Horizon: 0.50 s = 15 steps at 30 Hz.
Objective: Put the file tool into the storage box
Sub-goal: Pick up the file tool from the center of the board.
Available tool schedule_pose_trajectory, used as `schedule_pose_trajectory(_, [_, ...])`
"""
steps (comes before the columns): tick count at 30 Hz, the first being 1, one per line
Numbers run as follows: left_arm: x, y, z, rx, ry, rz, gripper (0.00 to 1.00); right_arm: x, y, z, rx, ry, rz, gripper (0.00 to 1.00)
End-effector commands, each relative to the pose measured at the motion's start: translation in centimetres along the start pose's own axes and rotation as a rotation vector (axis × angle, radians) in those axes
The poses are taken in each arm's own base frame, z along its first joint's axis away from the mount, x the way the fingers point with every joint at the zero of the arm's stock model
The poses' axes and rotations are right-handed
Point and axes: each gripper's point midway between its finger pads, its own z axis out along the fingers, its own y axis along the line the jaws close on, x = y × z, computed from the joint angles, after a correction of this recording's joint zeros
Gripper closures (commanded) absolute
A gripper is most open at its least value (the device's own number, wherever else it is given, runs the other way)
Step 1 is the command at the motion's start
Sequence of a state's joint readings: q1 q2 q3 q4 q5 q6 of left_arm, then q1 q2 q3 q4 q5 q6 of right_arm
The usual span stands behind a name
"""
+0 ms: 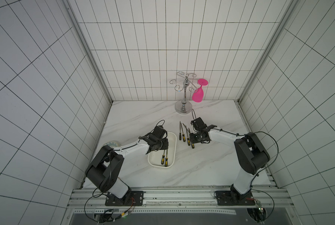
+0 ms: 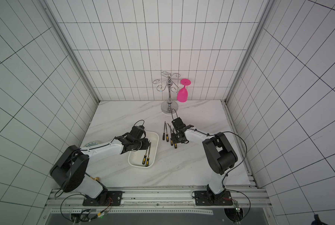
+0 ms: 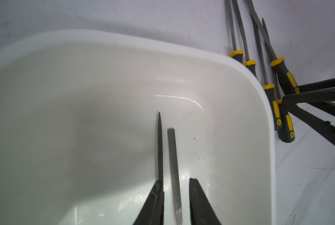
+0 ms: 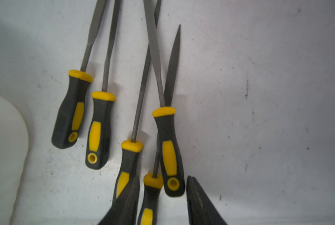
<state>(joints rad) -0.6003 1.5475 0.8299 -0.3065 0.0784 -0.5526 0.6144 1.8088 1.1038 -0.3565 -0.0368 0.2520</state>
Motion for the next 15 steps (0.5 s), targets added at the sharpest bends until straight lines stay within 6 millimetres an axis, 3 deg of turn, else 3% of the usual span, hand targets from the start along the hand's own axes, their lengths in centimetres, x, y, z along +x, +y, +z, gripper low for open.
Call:
schedule_pose_trajectory(1, [-1.3, -0.9, -0.7, 0.029, -0.043, 0.005, 0.74, -2.0, -0.4, 0.6, 0.015, -0.037, -0.010, 0.59])
schedule_pose_trajectory(3, [-1.4, -1.0, -0.8, 0.033, -0.045, 0.004, 0.74, -2.0, -0.5, 1.0, 0.014, -0.032, -0.007, 0.64])
schedule_pose_trajectory(7, [-1.3, -1.3, -0.7, 0.047, -0.041, -0.001, 0.74, -1.8, -0.7, 0.9, 0.005, -0.034, -0.004, 0.84])
schedule_pose_trajectory(15, [-1.4, -2.0, -0.7, 0.087, -0.044, -0.025, 0.74, -2.3, 0.0, -1.9, -0.040, -0.093, -0.006, 0.87])
